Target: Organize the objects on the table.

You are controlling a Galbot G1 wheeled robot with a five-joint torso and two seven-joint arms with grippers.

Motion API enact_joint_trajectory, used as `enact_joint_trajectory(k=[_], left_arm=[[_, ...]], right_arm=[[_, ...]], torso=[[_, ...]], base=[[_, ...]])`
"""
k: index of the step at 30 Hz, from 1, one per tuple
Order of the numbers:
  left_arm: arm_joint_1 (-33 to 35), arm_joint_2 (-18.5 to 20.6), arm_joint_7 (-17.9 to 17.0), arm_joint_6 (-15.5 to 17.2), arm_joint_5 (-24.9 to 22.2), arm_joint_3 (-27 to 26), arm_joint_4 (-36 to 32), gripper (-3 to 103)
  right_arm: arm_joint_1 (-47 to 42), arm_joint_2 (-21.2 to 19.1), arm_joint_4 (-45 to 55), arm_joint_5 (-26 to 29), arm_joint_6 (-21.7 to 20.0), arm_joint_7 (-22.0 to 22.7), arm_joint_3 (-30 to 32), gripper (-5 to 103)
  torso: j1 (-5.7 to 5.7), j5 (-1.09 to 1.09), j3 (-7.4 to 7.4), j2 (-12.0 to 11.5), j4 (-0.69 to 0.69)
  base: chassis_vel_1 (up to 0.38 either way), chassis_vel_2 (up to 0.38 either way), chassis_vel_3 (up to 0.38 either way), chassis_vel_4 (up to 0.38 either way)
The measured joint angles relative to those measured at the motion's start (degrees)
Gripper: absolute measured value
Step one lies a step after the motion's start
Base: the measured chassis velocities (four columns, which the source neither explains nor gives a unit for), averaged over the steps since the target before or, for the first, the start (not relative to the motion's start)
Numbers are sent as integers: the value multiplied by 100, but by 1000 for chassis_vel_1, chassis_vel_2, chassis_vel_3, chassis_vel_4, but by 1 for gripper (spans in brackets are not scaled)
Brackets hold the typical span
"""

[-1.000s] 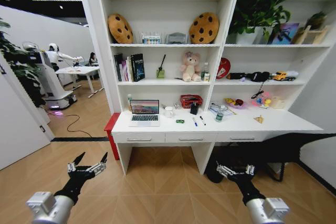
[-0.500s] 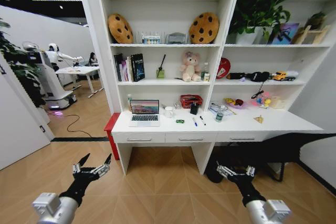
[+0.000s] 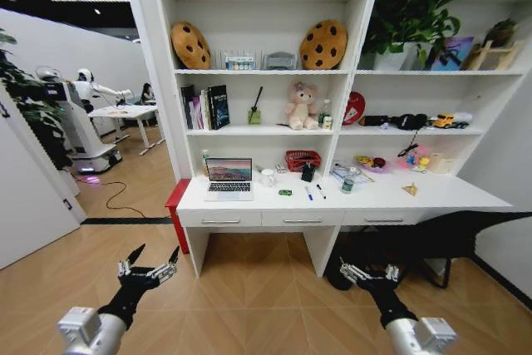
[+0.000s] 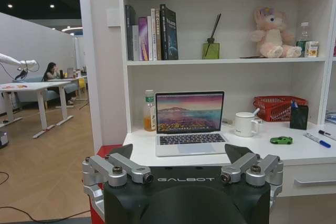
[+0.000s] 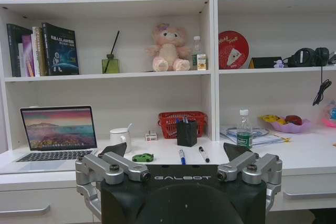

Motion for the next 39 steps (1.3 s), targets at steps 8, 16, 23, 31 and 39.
enact_joint_trajectory(k=[8,16,23,31,39], left_arm=[[12,-1,1,-5,-9,-9,0,99],[39,-3,6,-10,-12,-5,0,99],[41,-2,13,-10,-15,-1,1,98],[40,35,12,-10,-54,-69,4,100],[-95,541,40,-30,-311,-358,76,89]], right_arm=[[17,-18,14,22,22,0,-63,100],[19,-40,20,45,38,1,-67,100],[29,-51,20,6,86,-2,-66,100],[63,-46,-9,-369,393,7,-58,100],[24,-89,-72,-430,657,-35,-26,100]], torso=[[1,-1,0,-1,0],[2,0,1,-1,2],[2,2,2,-2,2],[8,-5,2,-3,0],[8,-1,3,-4,-4]], base=[[-155,161,164,-171],[-252,256,251,-270],[-328,332,338,-338],[-343,351,354,-346],[-149,140,109,-99]])
